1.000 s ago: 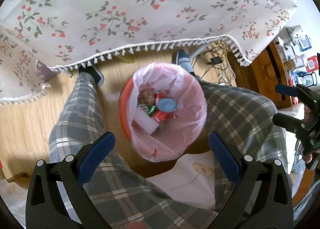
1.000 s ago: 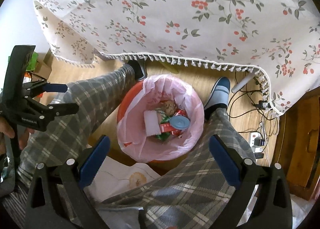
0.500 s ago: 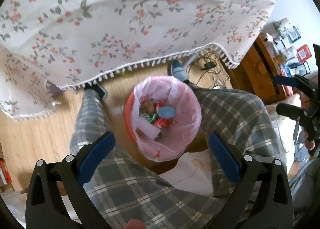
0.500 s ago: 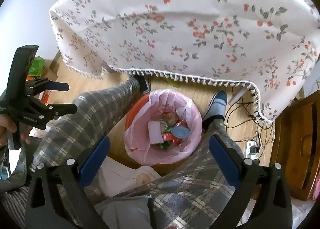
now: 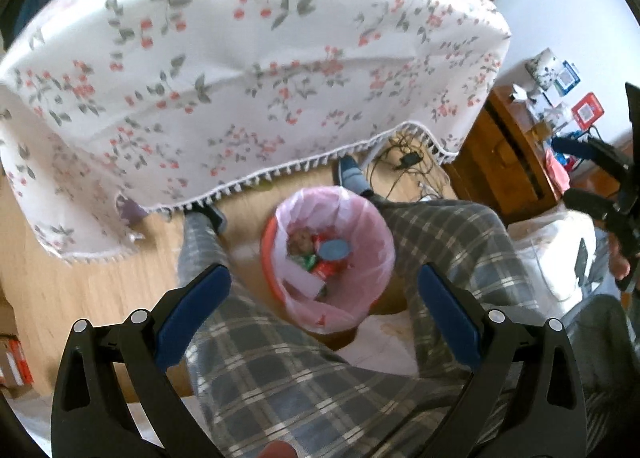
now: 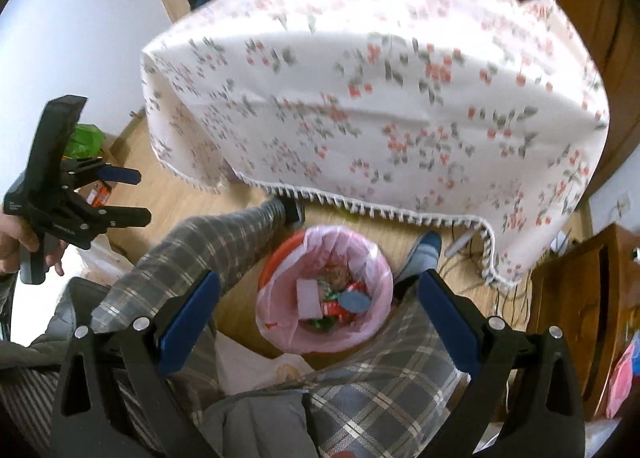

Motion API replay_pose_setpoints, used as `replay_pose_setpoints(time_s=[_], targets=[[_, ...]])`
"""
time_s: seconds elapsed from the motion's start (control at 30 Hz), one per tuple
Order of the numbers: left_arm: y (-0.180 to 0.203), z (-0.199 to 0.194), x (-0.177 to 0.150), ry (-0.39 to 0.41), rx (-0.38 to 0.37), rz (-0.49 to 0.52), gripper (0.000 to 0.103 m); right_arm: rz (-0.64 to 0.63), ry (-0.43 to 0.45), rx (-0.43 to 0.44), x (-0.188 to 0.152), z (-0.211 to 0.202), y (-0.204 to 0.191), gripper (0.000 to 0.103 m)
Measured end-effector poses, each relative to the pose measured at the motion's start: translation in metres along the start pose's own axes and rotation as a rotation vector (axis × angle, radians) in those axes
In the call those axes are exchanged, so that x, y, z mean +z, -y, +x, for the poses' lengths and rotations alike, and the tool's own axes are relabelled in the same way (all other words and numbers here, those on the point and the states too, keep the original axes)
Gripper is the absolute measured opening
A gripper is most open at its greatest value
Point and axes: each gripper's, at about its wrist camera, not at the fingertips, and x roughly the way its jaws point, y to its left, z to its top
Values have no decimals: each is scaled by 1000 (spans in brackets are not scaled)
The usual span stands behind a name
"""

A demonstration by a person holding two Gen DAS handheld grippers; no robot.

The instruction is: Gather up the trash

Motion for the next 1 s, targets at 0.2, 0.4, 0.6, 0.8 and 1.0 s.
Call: replay_pose_setpoints(time_s=[0.2, 0.4, 0.6, 0.8, 1.0], targets=[[1, -41, 2, 71, 6, 17, 97, -34, 77, -25, 5, -37, -10, 98], [8, -80, 0, 141, 18, 39, 97, -63, 153, -47, 10, -73, -22, 98], [16, -113, -5, 207, 31, 57, 97, -88, 220, -48, 9, -104, -34, 98], [21, -138, -12, 266, 29, 69, 97, -115, 285, -57, 4, -130, -47, 98], [23, -154, -19, 322, 6, 56, 97, -113, 345, -62, -3, -148, -53, 98]])
